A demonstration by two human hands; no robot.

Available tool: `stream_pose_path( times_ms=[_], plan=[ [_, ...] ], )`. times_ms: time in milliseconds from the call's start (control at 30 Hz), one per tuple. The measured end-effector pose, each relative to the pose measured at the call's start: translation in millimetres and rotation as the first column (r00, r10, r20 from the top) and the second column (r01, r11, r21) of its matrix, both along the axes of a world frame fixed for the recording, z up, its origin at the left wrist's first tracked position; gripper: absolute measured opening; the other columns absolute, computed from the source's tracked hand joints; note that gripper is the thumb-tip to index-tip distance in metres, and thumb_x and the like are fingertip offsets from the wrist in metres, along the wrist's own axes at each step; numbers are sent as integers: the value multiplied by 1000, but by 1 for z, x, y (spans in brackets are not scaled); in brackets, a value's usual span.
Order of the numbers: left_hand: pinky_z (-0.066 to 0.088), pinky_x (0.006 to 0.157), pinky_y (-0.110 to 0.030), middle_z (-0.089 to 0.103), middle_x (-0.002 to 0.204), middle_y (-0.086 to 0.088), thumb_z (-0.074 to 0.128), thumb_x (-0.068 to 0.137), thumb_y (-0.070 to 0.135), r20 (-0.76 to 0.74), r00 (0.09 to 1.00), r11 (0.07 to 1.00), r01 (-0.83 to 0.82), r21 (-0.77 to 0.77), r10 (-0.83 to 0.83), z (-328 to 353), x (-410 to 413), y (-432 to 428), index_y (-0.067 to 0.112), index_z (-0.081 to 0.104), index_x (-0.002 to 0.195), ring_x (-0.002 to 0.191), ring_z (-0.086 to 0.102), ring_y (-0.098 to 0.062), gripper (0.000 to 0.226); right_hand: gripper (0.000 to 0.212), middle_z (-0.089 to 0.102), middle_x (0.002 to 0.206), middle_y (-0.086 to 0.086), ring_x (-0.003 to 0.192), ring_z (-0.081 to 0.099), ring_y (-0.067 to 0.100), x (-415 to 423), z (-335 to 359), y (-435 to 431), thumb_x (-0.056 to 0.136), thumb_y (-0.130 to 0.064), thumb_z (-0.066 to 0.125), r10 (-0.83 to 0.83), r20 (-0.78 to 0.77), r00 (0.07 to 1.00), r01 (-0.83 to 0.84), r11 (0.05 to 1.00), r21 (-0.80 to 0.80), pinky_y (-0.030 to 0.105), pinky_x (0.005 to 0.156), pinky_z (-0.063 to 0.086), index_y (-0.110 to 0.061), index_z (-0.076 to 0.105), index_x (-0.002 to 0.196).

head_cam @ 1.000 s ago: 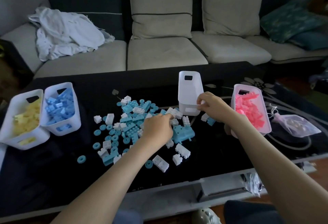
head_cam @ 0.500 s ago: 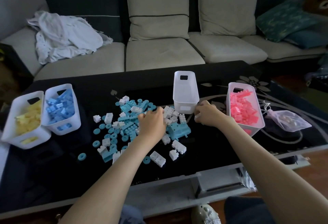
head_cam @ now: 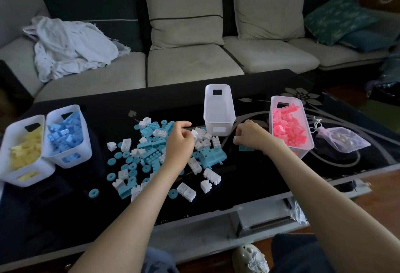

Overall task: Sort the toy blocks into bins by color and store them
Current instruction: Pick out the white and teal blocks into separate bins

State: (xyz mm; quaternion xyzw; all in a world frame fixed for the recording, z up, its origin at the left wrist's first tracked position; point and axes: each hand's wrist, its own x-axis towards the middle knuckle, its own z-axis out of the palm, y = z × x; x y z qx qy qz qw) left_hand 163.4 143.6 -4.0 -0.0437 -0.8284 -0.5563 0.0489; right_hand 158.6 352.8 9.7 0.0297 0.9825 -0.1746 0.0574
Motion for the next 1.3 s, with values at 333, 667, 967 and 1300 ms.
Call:
stream_pose_path(
  times_ms=[333, 667, 967, 1300],
  plan=[
    [39, 60, -8, 55, 96, 13, 50, 95, 20, -139, 990, 999, -14, -36, 9, 18, -22, 19, 22, 54, 108, 81, 53, 3, 13, 14, 48, 87, 4, 69, 43, 14, -8, 10, 6, 90, -16, 53, -270, -346, 899, 152, 931, -332, 21, 51, 28, -5, 51, 81],
    [36, 69, -9, 62, 106, 0, 54, 94, 19, -249, 957, 942, 59, -330, -148, 14, -61, 56, 12, 58, 109, 90, 54, -7, 17, 10, 48, 98, 0, 82, 51, 12, -23, 9, -20, 93, -18, 53, -150, -489, 859, -89, 897, -433, 17, 65, 36, -8, 53, 96],
    [32, 106, -41, 54, 128, 0, 52, 93, 18, -153, 982, 914, -160, -374, 109, 15, -66, 46, 15, 43, 132, 116, 51, -19, 40, 50, 49, 129, 6, 105, 53, 21, -27, 7, -19, 89, 7, 38, -40, -402, 915, -96, 945, -312, 27, 81, 44, -13, 40, 135],
    [19, 109, -47, 24, 150, -9, 40, 96, 21, 85, 995, 597, 38, -801, 50, -12, -41, -12, 27, 35, 140, 135, 24, -30, 44, 46, 59, 113, 2, 110, 49, 17, 9, 1, -18, 82, 11, 37, 336, -393, 856, -397, 914, -82, 28, 95, 39, -15, 62, 111]
  ],
)
